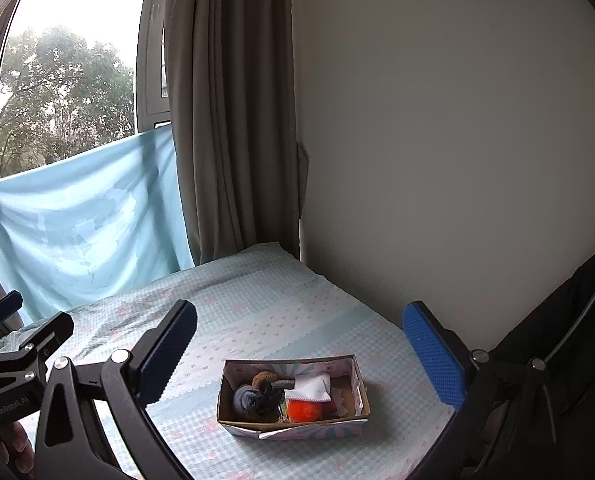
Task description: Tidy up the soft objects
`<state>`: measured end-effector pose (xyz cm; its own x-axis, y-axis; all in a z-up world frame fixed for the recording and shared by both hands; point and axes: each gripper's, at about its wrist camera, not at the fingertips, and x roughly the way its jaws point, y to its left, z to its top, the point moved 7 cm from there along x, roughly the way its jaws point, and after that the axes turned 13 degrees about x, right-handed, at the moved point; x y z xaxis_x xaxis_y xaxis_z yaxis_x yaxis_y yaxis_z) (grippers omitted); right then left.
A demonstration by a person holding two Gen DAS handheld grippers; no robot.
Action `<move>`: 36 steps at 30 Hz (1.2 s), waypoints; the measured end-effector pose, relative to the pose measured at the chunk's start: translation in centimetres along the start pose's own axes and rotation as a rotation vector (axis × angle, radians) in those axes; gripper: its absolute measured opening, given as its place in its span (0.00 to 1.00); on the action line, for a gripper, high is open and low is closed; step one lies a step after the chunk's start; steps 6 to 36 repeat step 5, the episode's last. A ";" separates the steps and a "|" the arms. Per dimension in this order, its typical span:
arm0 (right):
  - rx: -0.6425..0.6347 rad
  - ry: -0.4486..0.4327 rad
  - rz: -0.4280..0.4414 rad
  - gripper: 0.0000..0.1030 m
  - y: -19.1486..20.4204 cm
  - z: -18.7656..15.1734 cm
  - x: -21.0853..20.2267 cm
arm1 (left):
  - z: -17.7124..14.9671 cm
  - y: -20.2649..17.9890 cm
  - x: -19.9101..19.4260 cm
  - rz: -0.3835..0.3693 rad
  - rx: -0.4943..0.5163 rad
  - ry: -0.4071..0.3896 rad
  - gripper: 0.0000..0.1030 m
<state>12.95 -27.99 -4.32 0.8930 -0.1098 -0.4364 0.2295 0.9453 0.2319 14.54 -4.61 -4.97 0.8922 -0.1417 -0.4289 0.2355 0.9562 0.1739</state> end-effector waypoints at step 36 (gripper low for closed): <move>-0.002 0.009 -0.010 1.00 -0.3 -0.2 0.2 | -0.2 0.1 0.2 0.009 -0.005 -0.005 1.00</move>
